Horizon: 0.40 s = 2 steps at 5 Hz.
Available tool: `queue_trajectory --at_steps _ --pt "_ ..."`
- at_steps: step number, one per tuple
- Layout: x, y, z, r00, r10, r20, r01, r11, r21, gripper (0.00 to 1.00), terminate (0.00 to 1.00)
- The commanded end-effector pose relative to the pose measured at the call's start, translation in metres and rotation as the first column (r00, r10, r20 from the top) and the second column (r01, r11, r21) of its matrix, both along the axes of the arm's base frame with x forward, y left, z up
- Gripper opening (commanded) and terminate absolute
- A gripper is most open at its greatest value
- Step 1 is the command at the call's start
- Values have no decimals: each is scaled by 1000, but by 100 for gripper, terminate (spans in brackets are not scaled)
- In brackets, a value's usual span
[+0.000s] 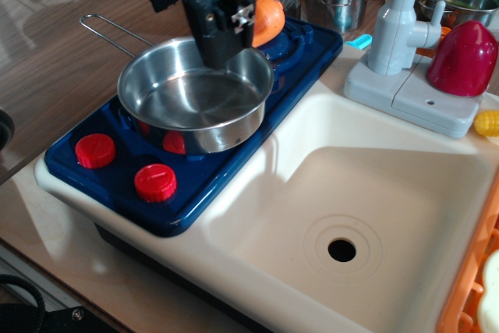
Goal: Put pan from stove to sink
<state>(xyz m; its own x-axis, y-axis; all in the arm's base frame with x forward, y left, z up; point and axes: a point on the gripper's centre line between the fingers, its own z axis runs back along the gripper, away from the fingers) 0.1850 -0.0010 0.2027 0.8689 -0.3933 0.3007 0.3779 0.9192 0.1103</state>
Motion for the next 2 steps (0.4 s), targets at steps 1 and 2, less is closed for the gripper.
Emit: queue_trajectory --at_steps 1,2 --pt "-7 -1 -2 986 -163 -36 163 987 -7 100 0" --pt "-6 -2 -9 969 -243 -45 243 970 -10 100 0"
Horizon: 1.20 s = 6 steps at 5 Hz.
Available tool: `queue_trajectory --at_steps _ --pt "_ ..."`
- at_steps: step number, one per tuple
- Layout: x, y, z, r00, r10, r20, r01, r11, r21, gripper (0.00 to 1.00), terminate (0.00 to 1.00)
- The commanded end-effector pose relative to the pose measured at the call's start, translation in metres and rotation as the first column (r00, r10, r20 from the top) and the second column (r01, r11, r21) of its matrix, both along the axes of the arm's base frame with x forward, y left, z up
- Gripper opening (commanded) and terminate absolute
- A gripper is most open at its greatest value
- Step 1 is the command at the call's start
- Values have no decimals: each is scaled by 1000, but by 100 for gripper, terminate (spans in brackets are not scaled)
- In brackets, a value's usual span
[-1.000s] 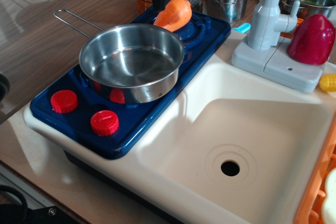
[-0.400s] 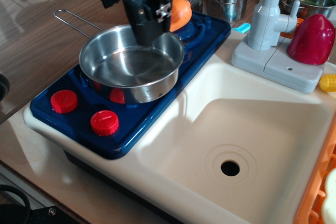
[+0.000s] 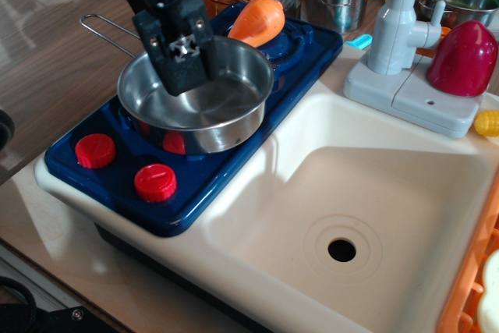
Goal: Put pan from stove to sink
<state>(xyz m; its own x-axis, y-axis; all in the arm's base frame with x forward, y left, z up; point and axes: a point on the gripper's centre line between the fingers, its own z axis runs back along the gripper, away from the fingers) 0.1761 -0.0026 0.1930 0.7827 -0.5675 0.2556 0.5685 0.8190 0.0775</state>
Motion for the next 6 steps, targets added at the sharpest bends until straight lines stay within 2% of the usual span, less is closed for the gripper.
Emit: queue_trajectory --at_steps 1,3,6 --pt "4 -7 -7 998 -58 24 57 998 16 100 0" --pt "3 -13 -33 993 -63 101 61 998 20 100 0" --pt "-3 -3 -49 991 -51 126 52 999 -2 100 0"
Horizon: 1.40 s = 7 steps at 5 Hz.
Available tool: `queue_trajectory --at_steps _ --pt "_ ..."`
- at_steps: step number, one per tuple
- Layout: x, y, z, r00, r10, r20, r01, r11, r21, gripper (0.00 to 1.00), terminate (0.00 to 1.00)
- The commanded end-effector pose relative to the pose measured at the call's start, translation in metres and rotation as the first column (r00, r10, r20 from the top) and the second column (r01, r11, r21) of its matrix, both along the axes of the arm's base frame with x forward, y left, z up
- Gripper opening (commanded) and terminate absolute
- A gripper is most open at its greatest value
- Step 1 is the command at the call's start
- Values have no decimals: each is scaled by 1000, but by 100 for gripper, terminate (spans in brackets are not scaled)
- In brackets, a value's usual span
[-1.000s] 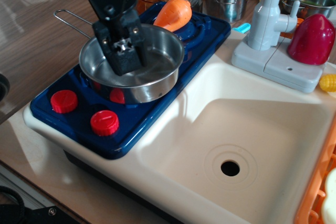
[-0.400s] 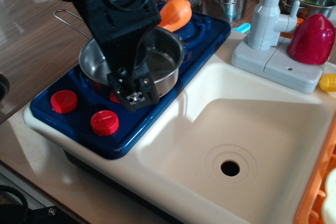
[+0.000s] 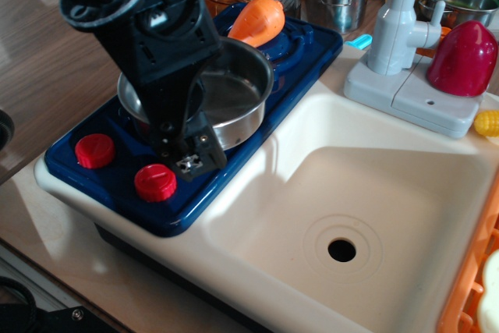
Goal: Put pan from stove to sink
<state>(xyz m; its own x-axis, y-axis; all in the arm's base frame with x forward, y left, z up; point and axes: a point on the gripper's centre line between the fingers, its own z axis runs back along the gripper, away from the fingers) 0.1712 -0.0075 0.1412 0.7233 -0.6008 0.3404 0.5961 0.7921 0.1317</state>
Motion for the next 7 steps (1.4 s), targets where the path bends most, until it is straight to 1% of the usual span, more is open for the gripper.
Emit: queue_trajectory --at_steps 1,2,3,4,5,6,7 --pt "-2 3 -3 999 32 27 -32 999 3 100 0" --pt "-2 1 -4 998 55 27 -55 999 0 0 0" --pt "0 1 -4 998 55 26 -55 998 -6 0 0" --pt "3 -7 5 999 42 17 -42 999 -7 0 0" --pt "5 -28 25 998 58 5 -58 996 62 0 0" --pt "7 -51 35 997 78 17 -79 992 103 0 0" --pt "10 -76 39 994 110 5 -110 987 119 0 0"
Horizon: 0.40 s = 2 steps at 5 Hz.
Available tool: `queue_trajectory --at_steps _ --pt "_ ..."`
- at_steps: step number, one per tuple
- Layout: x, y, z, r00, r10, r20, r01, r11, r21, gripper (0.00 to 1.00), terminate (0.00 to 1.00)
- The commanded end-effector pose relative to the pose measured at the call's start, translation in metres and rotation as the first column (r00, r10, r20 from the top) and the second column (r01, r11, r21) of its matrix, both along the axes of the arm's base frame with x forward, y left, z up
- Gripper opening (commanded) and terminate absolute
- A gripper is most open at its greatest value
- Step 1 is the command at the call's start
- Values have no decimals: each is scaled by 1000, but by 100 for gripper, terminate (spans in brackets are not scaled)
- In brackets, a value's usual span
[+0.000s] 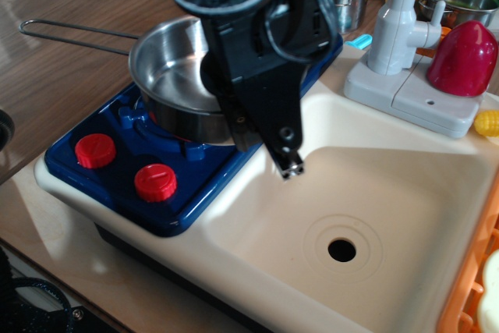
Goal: Put pan from stove to sink
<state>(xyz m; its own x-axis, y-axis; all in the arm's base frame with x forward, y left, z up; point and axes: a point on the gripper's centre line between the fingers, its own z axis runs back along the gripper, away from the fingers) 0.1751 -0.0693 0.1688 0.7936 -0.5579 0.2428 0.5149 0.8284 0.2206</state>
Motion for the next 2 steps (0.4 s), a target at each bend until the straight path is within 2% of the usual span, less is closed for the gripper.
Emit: queue_trajectory --at_steps 1,2 --pt "2 -37 2 998 40 53 -40 999 -14 0 0" --pt "2 -47 1 997 42 62 -41 999 -13 0 0"
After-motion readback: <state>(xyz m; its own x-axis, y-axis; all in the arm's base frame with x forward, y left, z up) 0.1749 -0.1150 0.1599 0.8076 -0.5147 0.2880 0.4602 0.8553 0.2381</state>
